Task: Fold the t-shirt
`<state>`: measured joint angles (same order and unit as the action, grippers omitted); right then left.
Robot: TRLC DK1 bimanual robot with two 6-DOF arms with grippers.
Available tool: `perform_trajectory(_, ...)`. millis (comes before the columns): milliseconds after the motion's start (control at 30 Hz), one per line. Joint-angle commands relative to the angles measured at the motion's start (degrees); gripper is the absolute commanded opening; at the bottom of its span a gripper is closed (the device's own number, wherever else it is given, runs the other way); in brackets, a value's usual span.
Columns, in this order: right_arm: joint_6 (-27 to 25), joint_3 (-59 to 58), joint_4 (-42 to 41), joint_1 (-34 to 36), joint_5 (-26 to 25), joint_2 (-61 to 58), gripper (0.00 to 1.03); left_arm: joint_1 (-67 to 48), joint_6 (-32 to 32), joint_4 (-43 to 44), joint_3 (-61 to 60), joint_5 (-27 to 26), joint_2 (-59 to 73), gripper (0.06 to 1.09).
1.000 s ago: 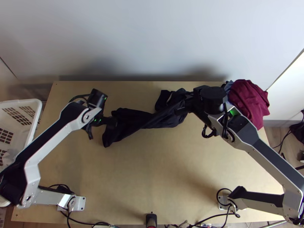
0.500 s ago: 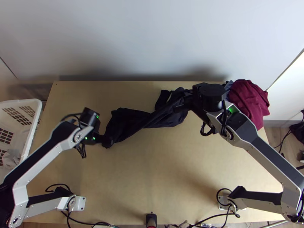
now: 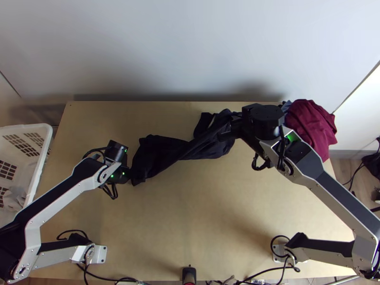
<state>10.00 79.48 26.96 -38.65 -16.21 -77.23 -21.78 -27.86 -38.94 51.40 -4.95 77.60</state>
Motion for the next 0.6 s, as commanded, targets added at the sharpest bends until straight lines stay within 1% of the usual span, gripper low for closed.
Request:
perform_trajectory(0,-0.16,-0.73,0.37,0.16,-0.05,0.59,0.03,0.34,-4.05,3.87,-0.51,-0.5,1.32,1.03)
perform_trajectory(33,-0.16,-0.73,0.37,0.16,-0.05,0.59,0.03,0.07,-4.49,3.87,-0.6,-0.59,1.5,1.03)
perform_trajectory(167,-0.24,-0.64,0.29,0.25,-0.05,0.42,0.03,-0.1,-6.51,3.61,-0.95,-4.63,2.38,1.03)
perform_trajectory(200,-0.24,-0.64,0.37,0.25,-0.05,0.42,0.03,-0.1,-6.86,3.61,-0.95,-4.63,2.55,1.0)
perform_trajectory(300,-0.33,-0.73,0.29,0.25,-0.05,0.15,0.03,0.07,-8.79,3.96,-0.95,-4.81,3.43,0.79)
perform_trajectory(367,-0.42,-0.82,0.29,0.25,-0.14,-0.02,0.03,-0.02,-9.67,4.92,-0.95,-7.53,4.22,0.66)
perform_trajectory(400,-0.42,-0.91,0.29,0.25,-0.23,-0.02,0.03,-0.19,-10.2,5.28,-0.95,-8.15,4.49,0.57)
perform_trajectory(433,-0.51,-1.0,0.29,0.33,-0.23,-0.02,0.03,-0.72,-10.55,6.51,-1.12,-8.06,4.49,0.43)
perform_trajectory(467,-0.51,-1.08,0.29,0.42,-0.32,-0.02,0.03,-1.33,-10.64,8.26,-1.74,-8.15,4.4,0.35)
perform_trajectory(500,-0.6,-1.17,0.37,0.6,-0.32,0.06,0.03,-1.86,-10.82,9.58,-2.27,-8.15,4.4,0.33)
perform_trajectory(533,-0.6,-1.26,0.37,0.77,-0.4,0.24,0.03,-2.65,-10.46,10.11,-2.44,-8.06,4.84,0.29)
perform_trajectory(567,-0.6,-1.35,0.37,0.95,-0.4,0.42,0.03,-3.18,-10.02,10.02,-2.18,-8.06,5.89,0.28)
